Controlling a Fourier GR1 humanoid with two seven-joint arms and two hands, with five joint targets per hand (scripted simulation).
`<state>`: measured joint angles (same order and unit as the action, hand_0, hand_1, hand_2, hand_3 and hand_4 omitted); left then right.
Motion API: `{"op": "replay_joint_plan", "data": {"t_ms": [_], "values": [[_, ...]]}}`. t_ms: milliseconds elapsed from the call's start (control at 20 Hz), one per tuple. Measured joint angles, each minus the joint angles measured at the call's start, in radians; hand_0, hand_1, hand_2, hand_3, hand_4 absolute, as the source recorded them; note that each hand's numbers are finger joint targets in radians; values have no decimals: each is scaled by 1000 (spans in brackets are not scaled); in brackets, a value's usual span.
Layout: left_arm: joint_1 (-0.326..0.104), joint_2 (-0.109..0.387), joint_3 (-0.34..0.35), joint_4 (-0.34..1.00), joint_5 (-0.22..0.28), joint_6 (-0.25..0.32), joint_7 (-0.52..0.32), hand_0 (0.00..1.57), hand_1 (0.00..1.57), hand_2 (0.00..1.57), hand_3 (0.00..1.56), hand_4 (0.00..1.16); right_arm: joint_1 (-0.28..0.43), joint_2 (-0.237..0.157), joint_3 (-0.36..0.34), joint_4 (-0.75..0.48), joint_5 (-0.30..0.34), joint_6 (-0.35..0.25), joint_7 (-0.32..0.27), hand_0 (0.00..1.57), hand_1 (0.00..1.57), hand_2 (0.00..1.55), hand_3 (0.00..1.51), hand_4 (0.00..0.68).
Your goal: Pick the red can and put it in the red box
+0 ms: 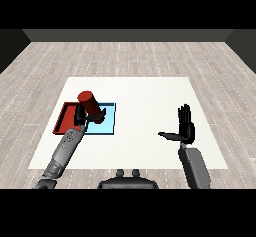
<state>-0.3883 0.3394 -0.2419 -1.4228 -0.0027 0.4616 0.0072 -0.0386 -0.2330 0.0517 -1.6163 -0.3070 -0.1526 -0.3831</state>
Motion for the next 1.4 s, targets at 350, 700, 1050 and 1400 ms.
{"op": "replay_joint_plan", "data": {"t_ms": [350,700,1050,1400], "values": [[-97,88,111,276,-27,-59,-3,1571,1571,1551,1461,1100,14,26,-4,101,21,13,-47,0,0,0,0,0],[-144,122,223,657,-22,-89,-116,1571,1571,1571,1490,1064,-21,4,-39,153,16,53,-79,0,0,0,0,0],[-257,119,254,1025,-86,-38,-129,333,333,454,328,723,-21,16,-33,145,47,46,-125,0,0,0,0,0],[-318,107,281,1239,-104,-31,-112,1246,1246,1169,0,455,-4,33,-18,121,75,39,-166,0,0,0,0,0]]}}
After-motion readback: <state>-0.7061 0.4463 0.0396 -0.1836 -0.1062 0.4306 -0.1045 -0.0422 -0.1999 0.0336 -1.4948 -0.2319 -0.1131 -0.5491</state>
